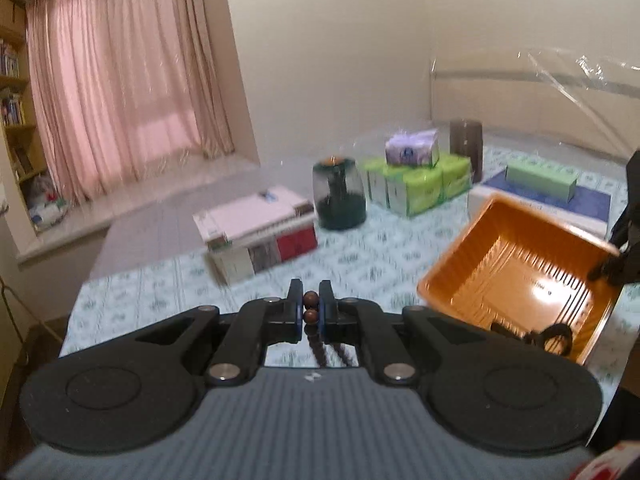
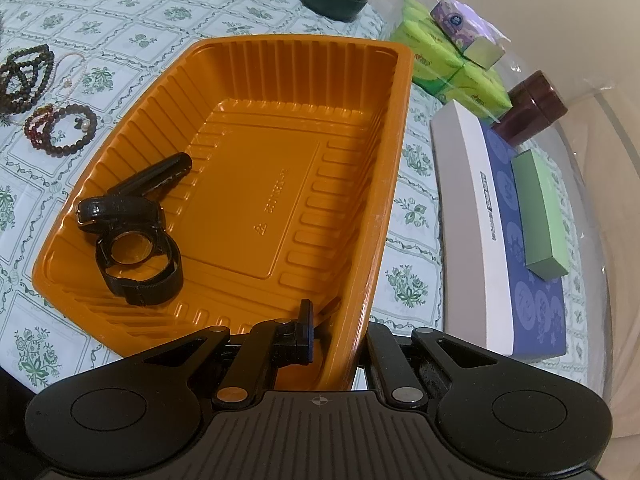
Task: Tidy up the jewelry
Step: 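Carry the brown bead necklace into the orange tray and open the left gripper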
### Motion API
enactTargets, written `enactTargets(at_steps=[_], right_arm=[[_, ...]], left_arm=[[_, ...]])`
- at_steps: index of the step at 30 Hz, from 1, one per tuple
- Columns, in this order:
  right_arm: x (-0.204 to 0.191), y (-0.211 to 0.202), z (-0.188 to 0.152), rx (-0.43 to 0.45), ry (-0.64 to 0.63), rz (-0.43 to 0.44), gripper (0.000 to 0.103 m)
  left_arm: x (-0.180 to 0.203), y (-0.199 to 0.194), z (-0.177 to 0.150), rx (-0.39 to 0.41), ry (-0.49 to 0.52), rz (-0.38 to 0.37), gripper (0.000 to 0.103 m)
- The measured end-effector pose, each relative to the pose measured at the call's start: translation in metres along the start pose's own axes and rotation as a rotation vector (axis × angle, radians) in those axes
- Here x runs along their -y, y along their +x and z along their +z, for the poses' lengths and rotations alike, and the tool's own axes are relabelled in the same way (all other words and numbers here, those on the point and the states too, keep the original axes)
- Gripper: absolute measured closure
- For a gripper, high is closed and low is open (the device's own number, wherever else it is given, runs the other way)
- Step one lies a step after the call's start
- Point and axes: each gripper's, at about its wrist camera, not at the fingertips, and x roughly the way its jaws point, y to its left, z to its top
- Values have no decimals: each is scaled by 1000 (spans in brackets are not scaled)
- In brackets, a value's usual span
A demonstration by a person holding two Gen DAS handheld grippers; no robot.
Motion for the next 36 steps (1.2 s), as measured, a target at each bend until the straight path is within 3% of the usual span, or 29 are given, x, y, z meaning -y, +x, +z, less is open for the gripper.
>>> enactTargets(at_steps=[9, 24, 36], right_arm=[[0, 1, 1, 1, -4, -1, 97], [-2, 1, 6, 2, -33, -11, 97], [0, 3, 5, 2, -25, -4, 97]], left_arm=[[20, 2, 29, 45, 31, -77, 97], [124, 64, 74, 56, 86, -338, 97], [171, 136, 48, -132, 68, -444, 97]])
